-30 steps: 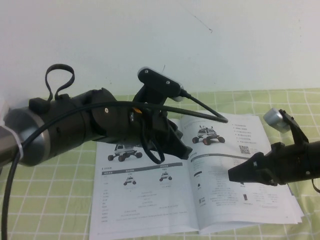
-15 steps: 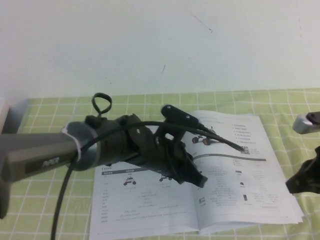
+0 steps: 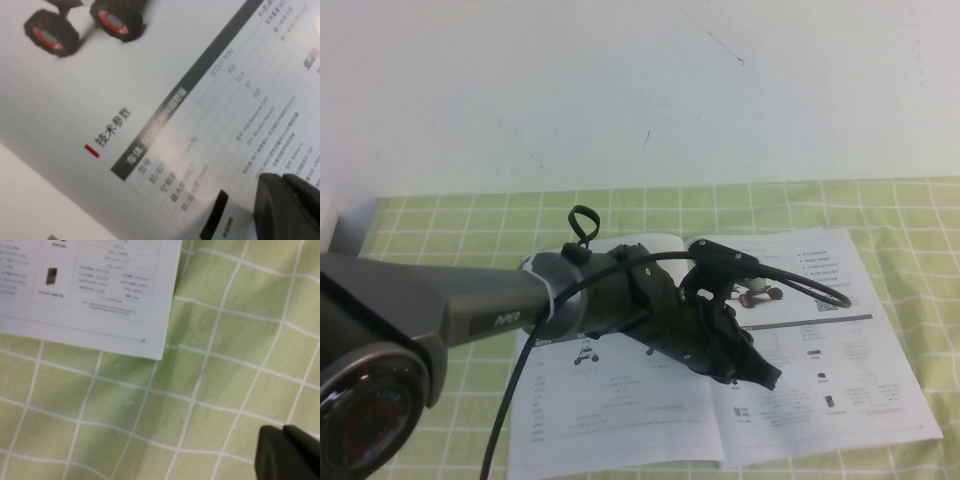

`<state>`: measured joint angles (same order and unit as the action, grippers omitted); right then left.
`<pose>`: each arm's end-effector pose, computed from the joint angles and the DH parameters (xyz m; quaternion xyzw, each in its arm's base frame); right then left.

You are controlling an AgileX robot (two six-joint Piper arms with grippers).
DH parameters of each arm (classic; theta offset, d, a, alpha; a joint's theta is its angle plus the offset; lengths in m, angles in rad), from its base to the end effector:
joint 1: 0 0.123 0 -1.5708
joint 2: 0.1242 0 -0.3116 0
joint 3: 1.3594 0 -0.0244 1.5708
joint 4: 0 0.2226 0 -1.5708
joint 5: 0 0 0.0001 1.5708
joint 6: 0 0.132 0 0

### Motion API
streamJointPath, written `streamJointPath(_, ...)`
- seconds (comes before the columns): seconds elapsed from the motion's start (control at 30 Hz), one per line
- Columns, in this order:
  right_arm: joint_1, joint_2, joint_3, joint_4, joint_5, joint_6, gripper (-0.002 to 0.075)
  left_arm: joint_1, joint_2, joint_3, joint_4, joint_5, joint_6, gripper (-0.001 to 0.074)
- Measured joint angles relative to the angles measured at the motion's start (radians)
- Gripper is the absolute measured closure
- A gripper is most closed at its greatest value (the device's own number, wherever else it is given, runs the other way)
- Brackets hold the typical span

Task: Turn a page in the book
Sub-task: Open the closed book

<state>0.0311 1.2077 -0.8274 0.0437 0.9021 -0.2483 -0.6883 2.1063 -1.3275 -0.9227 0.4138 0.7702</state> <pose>0.1945 0.0106 0.2621 -0.1268 0.9740 -0.0010 0.1876 0.3211 -0.3190 0.1443 0.3156 0.8865 -0.2595 0.2173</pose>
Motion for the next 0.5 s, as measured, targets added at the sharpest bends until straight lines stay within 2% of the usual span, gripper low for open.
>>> streamJointPath(0.23,0.000,-0.146,0.000,0.013,0.063,0.016,0.0724,-0.053,0.002,-0.015,-0.015,0.004,0.000,0.0738)
streamJointPath(0.3,0.000,-0.156,0.002,0.023,0.065,0.016,0.0691,-0.055,-0.012,-0.017,-0.016,0.012,0.000,0.0738)
streamJointPath(0.37,0.000,-0.155,0.002,0.040,0.043,0.016,0.0629,-0.057,-0.033,-0.010,-0.005,0.032,0.000,0.0738)
streamJointPath(0.5,0.000,-0.118,0.002,0.093,-0.066,0.003,0.0424,-0.053,-0.126,0.004,0.031,0.032,0.000,0.0738)
